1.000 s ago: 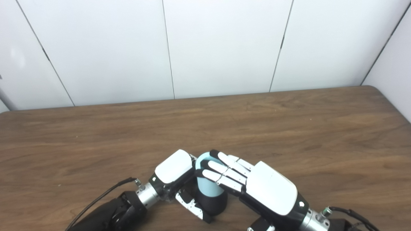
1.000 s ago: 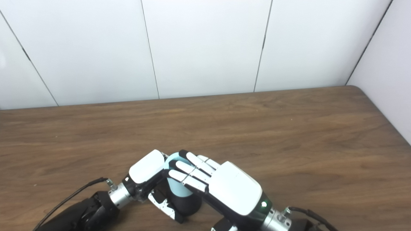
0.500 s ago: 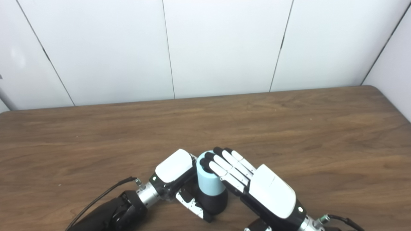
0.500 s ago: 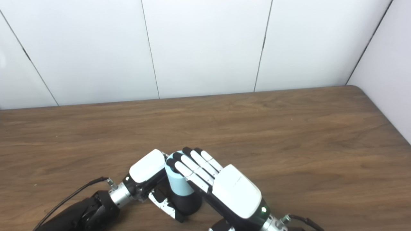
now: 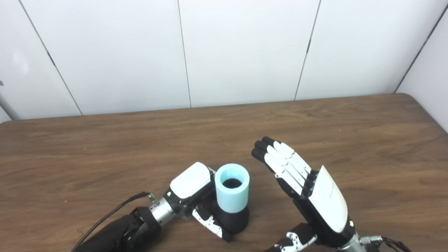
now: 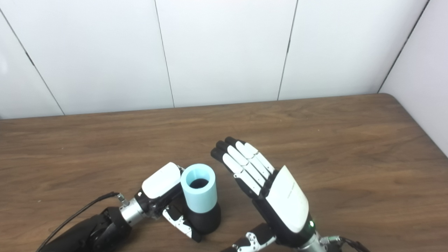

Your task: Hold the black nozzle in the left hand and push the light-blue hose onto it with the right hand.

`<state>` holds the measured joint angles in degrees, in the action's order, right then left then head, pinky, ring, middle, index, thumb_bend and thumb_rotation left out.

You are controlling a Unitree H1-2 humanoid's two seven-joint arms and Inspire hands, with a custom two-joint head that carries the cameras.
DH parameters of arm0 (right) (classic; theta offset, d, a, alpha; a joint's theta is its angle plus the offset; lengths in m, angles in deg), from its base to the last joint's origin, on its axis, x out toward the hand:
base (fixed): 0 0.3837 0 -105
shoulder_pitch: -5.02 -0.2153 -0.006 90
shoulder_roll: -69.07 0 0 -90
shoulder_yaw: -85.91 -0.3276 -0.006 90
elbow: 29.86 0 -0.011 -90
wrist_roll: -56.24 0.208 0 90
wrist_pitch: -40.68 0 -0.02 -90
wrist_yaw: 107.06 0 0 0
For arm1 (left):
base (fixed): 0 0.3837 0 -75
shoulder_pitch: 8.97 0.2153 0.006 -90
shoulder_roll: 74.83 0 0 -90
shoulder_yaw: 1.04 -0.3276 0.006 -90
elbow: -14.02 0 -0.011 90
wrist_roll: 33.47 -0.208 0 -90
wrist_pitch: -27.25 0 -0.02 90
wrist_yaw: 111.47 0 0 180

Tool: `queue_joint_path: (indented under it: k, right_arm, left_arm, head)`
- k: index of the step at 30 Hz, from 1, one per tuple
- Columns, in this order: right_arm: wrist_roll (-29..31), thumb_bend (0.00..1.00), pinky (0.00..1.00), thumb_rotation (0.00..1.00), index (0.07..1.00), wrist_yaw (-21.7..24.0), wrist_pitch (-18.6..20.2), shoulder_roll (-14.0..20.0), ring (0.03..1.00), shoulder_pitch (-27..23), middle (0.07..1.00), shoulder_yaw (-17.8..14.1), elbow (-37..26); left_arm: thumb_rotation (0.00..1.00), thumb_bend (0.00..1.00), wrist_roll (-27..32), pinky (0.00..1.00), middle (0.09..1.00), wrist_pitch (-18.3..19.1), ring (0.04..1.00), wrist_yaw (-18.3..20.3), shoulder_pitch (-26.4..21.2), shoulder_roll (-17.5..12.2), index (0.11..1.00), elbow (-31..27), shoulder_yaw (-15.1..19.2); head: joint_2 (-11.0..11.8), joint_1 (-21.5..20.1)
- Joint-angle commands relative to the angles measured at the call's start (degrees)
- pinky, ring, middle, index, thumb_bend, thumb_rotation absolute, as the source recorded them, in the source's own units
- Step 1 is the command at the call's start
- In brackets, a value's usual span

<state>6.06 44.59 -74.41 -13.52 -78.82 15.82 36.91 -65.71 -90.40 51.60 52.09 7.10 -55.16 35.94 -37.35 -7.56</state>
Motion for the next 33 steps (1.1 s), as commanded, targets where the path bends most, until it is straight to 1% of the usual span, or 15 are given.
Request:
queue_joint_path:
  k: [1, 3, 4, 5, 6, 9, 11, 14, 16, 17, 18, 20, 25, 27, 33]
  right_arm:
    - [1.7, 0.8, 0.89, 0.97, 0.968, -5.7, -1.8, 0.5, 0.937, -1.6, 0.949, -0.3, 0.2]
    - [6.6, 0.73, 0.87, 0.97, 0.942, -7.8, -1.8, -0.8, 0.923, -1.5, 0.937, -0.2, 2.0]
    - [9.2, 0.62, 0.87, 0.93, 0.902, -8.3, -1.8, -1.6, 0.912, -1.4, 0.925, -0.4, 3.2]
    - [12.5, 0.58, 0.86, 0.93, 0.892, -7.4, -1.8, -2.8, 0.909, -0.9, 0.923, -1.4, 4.1]
    - [15.2, 0.45, 0.88, 0.89, 0.877, -6.1, -1.7, -3.9, 0.903, -0.5, 0.919, -2.5, 4.8]
    - [21.2, 0.3, 0.92, 0.86, 0.884, -3.0, 0.3, -6.3, 0.922, 0.7, 0.924, -6.4, 8.4]
    - [22.6, 0.31, 0.89, 0.88, 0.89, -1.7, 1.1, -7.4, 0.932, 1.6, 0.927, -8.4, 11.4]
    - [24.9, 0.36, 0.88, 0.81, 0.892, 0.7, 0.5, -8.6, 0.933, 2.7, 0.932, -10.2, 15.5]
    - [26.1, 0.4, 0.88, 0.81, 0.897, 2.9, 2.0, -9.1, 0.937, 3.0, 0.938, -11.1, 15.4]
    - [26.4, 0.43, 0.89, 0.83, 0.902, 3.8, 2.6, -9.3, 0.946, 3.1, 0.946, -11.5, 15.1]
    - [26.5, 0.43, 0.89, 0.83, 0.903, 5.5, 4.9, -9.4, 0.949, 3.5, 0.948, -12.0, 14.2]
    - [26.4, 0.49, 0.92, 0.86, 0.918, 8.1, 8.3, -9.5, 0.958, 4.0, 0.957, -12.6, 13.1]
    - [26.3, 0.54, 0.94, 0.85, 0.931, 12.2, 12.1, -10.1, 0.956, 4.4, 0.961, -13.8, 11.2]
    - [26.7, 0.57, 0.95, 0.86, 0.938, 13.3, 12.5, -10.3, 0.961, 4.5, 0.968, -14.2, 10.9]
    - [26.9, 0.57, 0.94, 0.86, 0.941, 15.4, 13.1, -11.3, 0.964, 4.6, 0.974, -15.6, 10.5]
  left_arm:
    - [0.0, 0.52, -0.5, 0.39, 0.495, 0.7, 0.469, -0.5, 10.2, 3.2, 0.477, 10.2, -4.2]
    - [0.0, 0.52, -1.3, 0.38, 0.487, 0.7, 0.463, -1.2, 10.1, 3.3, 0.485, 10.9, -3.6]
    - [0.0, 0.52, -1.8, 0.38, 0.488, 0.7, 0.458, -1.3, 10.1, 3.4, 0.484, 11.0, -3.2]
    - [0.0, 0.52, -2.2, 0.37, 0.489, 0.7, 0.458, -1.5, 10.0, 3.5, 0.483, 11.3, -2.9]
    - [0.0, 0.52, -2.6, 0.38, 0.494, 0.7, 0.466, -1.7, 10.0, 3.5, 0.478, 11.6, -2.7]
    - [0.0, 0.52, -4.0, 0.38, 0.501, 0.7, 0.466, -1.8, 10.1, 3.7, 0.472, 12.0, -1.4]
    - [0.0, 0.52, -4.8, 0.38, 0.5, 0.8, 0.465, -0.4, 10.6, 3.9, 0.474, 11.9, 0.1]
    - [0.0, 0.52, -6.5, 0.39, 0.495, 1.0, 0.478, 2.2, 11.4, 4.0, 0.484, 11.2, 2.5]
    - [0.04, 0.52, -7.8, 0.46, 0.56, 1.4, 0.541, 3.3, 11.7, 3.9, 0.489, 10.8, 3.7]
    - [0.04, 0.8, -8.5, 0.5, 0.587, 1.5, 0.579, 3.8, 11.8, 3.9, 0.554, 10.7, 4.2]
    - [0.04, 0.89, -9.8, 0.51, 0.596, 2.1, 0.592, 4.3, 11.8, 3.8, 0.577, 10.5, 4.5]
    - [0.09, 0.98, -11.7, 0.6, 0.661, 3.4, 0.66, 5.4, 11.9, 3.7, 0.653, 10.1, 5.1]
    - [0.13, 1.0, -17.8, 0.66, 0.725, 5.1, 0.719, 4.9, 11.7, 3.1, 0.721, 9.7, 5.4]
    - [0.15, 1.0, -20.3, 0.68, 0.74, 5.8, 0.737, 4.5, 11.5, 2.9, 0.733, 9.5, 5.3]
    - [0.16, 1.0, -23.3, 0.7, 0.765, 7.4, 0.759, 3.2, 11.7, 1.7, 0.752, 8.8, 6.7]
  head:
    - [0.2, 0.0]
    - [0.3, 0.1]
    - [0.3, 0.1]
    - [0.3, 0.1]
    - [0.4, 0.1]
    - [0.5, 0.0]
    - [0.6, 0.3]
    - [0.4, 0.0]
    - [0.5, 0.0]
    - [0.5, 0.2]
    - [0.4, 0.4]
    - [0.4, 0.4]
    - [0.3, 0.6]
    - [0.4, 0.8]
    - [0.4, 0.9]
